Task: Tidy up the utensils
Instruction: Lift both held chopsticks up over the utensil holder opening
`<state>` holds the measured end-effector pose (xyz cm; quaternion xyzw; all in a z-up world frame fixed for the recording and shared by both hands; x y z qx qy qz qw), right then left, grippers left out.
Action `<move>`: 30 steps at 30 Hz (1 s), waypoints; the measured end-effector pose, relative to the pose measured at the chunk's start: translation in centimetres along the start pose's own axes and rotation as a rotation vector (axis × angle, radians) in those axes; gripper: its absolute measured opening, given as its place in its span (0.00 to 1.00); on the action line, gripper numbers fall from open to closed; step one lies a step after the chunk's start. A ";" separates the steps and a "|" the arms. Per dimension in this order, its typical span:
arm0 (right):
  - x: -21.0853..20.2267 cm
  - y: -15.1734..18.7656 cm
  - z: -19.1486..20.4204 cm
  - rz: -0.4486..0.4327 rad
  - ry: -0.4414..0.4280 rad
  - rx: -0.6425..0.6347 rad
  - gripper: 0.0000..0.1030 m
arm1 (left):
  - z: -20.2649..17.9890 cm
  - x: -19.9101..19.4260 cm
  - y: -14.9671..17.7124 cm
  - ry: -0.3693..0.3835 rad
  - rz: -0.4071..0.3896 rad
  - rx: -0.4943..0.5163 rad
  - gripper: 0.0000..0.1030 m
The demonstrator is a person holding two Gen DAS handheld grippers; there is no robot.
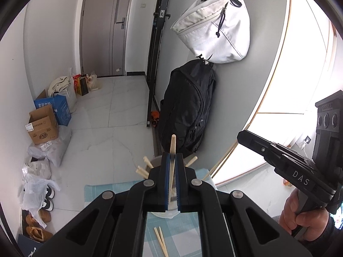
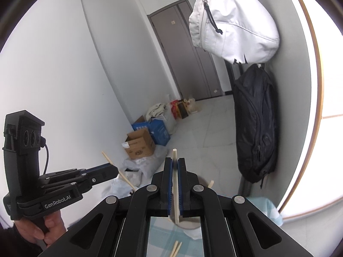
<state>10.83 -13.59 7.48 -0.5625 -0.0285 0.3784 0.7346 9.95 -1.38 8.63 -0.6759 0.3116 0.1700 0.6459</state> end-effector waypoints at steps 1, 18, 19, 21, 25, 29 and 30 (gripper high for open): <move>0.1 -0.4 -0.1 -0.002 0.002 -0.002 0.04 | 0.1 0.1 -0.6 0.000 0.000 -0.003 0.01; 5.7 -4.1 -2.7 0.045 0.047 -0.066 0.04 | -0.1 4.6 -3.9 0.004 0.016 0.002 0.01; 6.1 -3.9 -2.9 0.053 0.053 -0.075 0.04 | 0.0 4.9 -3.7 0.005 0.022 -0.001 0.01; 6.9 -3.6 -3.1 0.071 0.059 -0.088 0.04 | 0.4 5.9 -3.4 0.012 0.040 -0.013 0.01; 8.5 -2.7 -3.6 0.112 0.070 -0.109 0.04 | 1.3 7.4 -2.5 0.027 0.072 -0.051 0.01; 10.1 -1.7 -3.9 0.165 0.071 -0.122 0.04 | 1.8 8.5 -1.4 0.038 0.090 -0.079 0.01; 10.7 -1.3 -4.0 0.182 0.069 -0.126 0.04 | 2.0 8.7 -1.0 0.041 0.099 -0.085 0.01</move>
Point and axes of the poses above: each gripper's, at about its wrist camera, not at the fingertips, and x roughly the way its jaws point, z to its left, y to its underside, the point moved 2 cm from there along x, roughly the way its jaws point, and after that the axes turned 8 degrees about -y, right-handed, at the moved point
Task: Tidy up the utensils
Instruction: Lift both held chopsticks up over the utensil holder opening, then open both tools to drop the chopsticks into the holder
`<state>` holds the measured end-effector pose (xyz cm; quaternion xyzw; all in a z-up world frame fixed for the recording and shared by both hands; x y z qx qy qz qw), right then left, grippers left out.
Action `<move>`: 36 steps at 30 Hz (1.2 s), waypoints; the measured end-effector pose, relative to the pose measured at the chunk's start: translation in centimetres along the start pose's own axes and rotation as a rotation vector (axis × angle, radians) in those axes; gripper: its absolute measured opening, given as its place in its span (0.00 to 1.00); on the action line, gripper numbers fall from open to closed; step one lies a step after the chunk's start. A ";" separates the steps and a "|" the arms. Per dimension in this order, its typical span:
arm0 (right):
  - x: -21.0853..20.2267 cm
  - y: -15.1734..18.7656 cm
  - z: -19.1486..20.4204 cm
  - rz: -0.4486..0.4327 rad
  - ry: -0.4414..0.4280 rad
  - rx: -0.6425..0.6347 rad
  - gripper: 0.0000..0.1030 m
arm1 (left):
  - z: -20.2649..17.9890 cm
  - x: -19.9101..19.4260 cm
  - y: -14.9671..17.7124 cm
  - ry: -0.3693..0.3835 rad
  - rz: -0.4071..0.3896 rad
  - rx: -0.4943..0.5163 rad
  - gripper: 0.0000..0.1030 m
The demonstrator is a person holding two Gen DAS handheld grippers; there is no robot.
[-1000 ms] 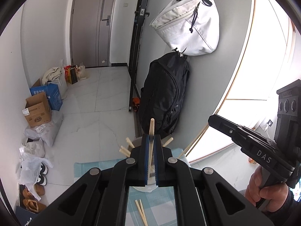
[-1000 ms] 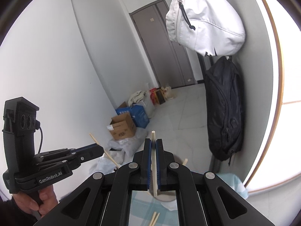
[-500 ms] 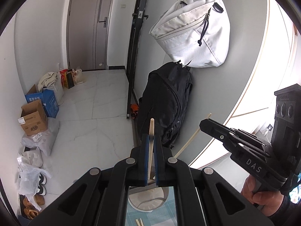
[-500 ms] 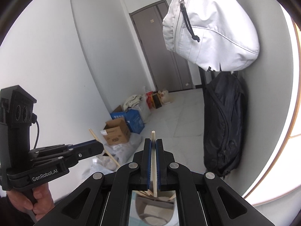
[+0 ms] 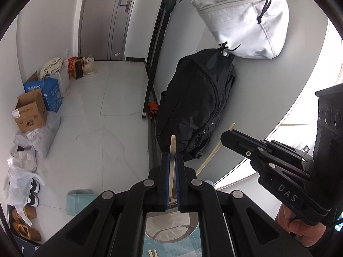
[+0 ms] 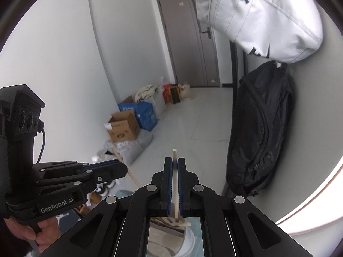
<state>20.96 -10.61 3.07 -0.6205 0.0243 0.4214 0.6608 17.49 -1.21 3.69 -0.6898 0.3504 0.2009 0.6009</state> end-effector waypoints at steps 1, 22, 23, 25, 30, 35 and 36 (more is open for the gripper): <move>0.4 0.2 0.1 0.012 -0.001 -0.005 0.04 | 0.0 0.2 0.1 0.002 0.009 -0.003 0.01; 2.9 3.5 -2.4 0.082 -0.254 0.245 0.16 | 2.1 1.6 2.1 0.074 0.179 -0.062 0.02; 2.4 3.5 -2.4 0.068 -0.258 0.254 0.24 | 2.2 1.6 2.1 0.074 0.180 -0.061 0.02; 1.6 3.4 -2.1 0.043 -0.264 0.246 0.31 | 2.1 1.2 2.1 0.067 0.184 -0.058 0.12; -0.8 3.2 -1.3 -0.019 -0.249 0.243 0.49 | 2.2 -0.2 2.0 0.058 0.150 -0.064 0.42; -2.7 3.1 -1.2 -0.060 -0.222 0.273 0.56 | 2.0 -2.1 2.1 0.028 0.108 -0.057 0.45; -3.2 3.1 -1.1 -0.072 -0.218 0.276 0.57 | 1.9 -2.4 2.1 0.022 0.100 -0.056 0.45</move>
Point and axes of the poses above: each gripper's, at about its wrist camera, not at the fingertips, and x roughly the way its jaws point, z to its left, y to its underside, the point moved 2 cm from there along x, roughly the way its jaws point, and after that the axes turned 8 degrees about -y, right-handed, at the moved point
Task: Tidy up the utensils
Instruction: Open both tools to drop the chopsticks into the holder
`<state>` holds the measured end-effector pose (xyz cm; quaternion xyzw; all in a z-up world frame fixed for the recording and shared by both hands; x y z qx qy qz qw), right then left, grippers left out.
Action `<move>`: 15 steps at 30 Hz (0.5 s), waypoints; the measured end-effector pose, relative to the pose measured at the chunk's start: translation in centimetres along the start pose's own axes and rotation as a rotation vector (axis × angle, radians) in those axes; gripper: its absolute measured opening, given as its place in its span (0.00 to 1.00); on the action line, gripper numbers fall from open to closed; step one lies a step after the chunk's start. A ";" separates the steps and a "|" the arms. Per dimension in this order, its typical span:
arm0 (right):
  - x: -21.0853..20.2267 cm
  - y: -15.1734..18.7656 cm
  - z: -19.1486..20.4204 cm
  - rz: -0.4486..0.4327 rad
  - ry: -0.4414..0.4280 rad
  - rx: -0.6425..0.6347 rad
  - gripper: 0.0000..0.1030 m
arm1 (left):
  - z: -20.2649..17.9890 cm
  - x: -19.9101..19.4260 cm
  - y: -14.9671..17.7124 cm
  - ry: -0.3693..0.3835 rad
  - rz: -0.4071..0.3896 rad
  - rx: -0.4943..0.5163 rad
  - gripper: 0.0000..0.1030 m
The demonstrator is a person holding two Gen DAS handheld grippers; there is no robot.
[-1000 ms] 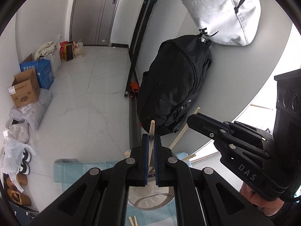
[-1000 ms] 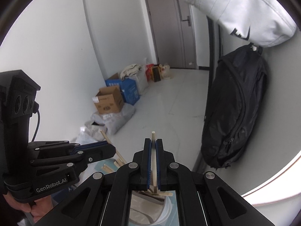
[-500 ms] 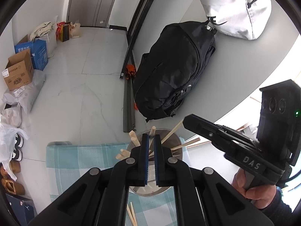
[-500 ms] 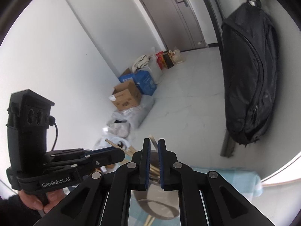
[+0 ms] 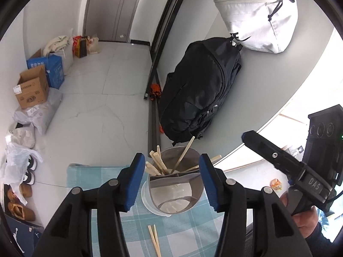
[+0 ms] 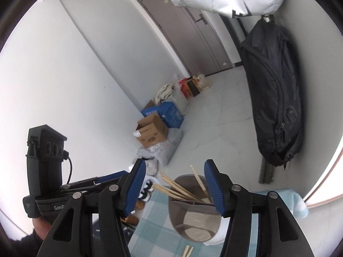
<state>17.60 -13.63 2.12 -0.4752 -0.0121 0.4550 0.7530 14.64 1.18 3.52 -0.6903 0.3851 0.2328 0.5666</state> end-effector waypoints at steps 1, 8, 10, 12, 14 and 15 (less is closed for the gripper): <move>-0.4 0.0 0.1 -0.010 0.002 0.000 0.59 | -0.1 -0.5 0.2 -0.012 -0.014 0.001 0.46; -2.9 0.7 1.5 -0.056 0.006 -0.013 0.62 | -0.7 -3.2 0.9 -0.053 -0.070 -0.003 0.57; -3.7 1.0 2.1 -0.070 0.022 -0.024 0.66 | -0.9 -4.2 1.1 -0.053 -0.097 -0.006 0.62; -4.5 1.3 2.7 -0.078 0.043 -0.042 0.71 | -1.2 -5.0 1.4 -0.063 -0.117 -0.006 0.62; -5.3 1.8 3.3 -0.088 0.048 -0.058 0.74 | -1.5 -5.8 1.9 -0.067 -0.133 0.000 0.62; -5.5 2.1 3.5 -0.092 0.050 -0.064 0.74 | -1.6 -6.2 2.2 -0.070 -0.143 0.003 0.62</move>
Point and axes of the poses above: each gripper's, at about its wrist camera, not at the fingertips, and x roughly the way its jaws point, z to its left, y to its underside, the point moved 2 cm from there along x, roughly the way its jaws point, and after that the axes turned 8 degrees about -y, right-handed, at the moved point
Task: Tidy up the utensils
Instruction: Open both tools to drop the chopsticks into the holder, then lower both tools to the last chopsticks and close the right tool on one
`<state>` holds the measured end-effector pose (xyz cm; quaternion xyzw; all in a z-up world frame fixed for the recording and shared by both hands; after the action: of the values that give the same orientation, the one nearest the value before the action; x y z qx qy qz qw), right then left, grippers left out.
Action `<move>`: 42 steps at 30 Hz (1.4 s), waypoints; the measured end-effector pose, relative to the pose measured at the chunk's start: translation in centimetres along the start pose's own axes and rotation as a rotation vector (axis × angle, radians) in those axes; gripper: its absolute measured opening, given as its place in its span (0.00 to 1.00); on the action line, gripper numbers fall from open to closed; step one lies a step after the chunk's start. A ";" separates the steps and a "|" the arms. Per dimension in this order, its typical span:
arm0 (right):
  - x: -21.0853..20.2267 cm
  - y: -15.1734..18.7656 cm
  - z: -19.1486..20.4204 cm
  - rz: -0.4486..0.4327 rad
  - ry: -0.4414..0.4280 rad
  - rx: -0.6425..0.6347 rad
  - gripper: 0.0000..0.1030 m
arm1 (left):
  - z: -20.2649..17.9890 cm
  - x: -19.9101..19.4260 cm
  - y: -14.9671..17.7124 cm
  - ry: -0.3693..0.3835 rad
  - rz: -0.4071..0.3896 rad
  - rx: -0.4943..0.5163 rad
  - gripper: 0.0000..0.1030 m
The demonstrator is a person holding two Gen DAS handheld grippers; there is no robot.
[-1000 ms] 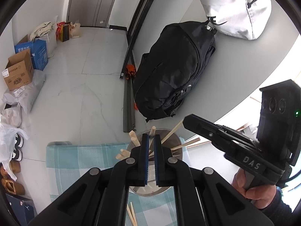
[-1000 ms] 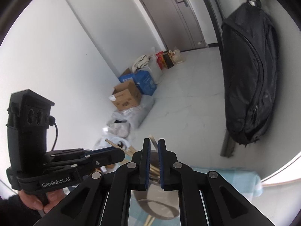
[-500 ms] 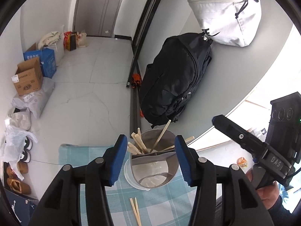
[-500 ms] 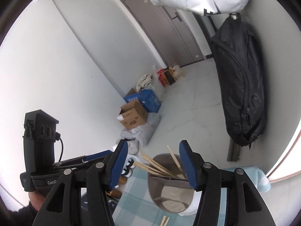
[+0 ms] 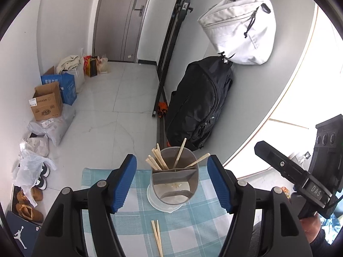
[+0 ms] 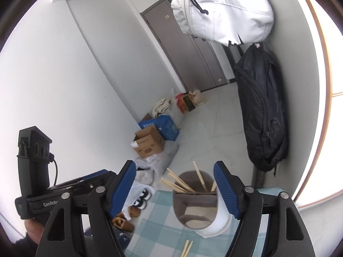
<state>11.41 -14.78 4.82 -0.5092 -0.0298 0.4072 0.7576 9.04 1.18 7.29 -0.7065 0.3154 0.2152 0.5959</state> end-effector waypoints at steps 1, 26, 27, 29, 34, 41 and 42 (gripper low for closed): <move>-0.4 0.3 0.3 -0.004 0.004 -0.007 0.75 | -0.1 -0.4 0.2 -0.012 -0.009 0.003 0.63; 0.4 14.2 0.7 0.141 0.193 -0.080 0.92 | 3.5 1.7 11.5 -0.125 -0.051 -0.050 0.84; 0.9 14.9 0.4 0.163 0.205 -0.077 0.92 | 3.9 2.3 12.0 -0.126 -0.033 -0.058 0.84; 2.3 16.2 -0.4 0.220 0.220 -0.058 0.92 | 4.8 3.2 12.6 -0.134 -0.005 -0.071 0.84; 6.1 18.9 -2.3 0.373 0.219 0.023 0.90 | 7.3 4.3 13.3 -0.156 0.033 -0.110 0.84; 11.9 20.6 -1.4 0.526 0.190 -0.027 0.57 | 11.1 5.4 14.2 -0.199 0.076 -0.197 0.84; 12.8 20.7 -1.1 0.544 0.188 -0.043 0.54 | 11.5 5.4 14.2 -0.192 0.082 -0.208 0.84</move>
<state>8.27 -4.23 -16.93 -0.5500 0.1695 0.5458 0.6089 3.72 10.07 -8.68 -0.7270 0.2619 0.3374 0.5377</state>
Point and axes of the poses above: each gripper's, at about its wrist camera, not at the fingertips, and x roughly the way its jaws point, z to its left, y to its underside, the point moved 2 cm from there along x, roughly the way its jaws point, and after that the axes turned 8 degrees about -y, right-handed, at the moved point
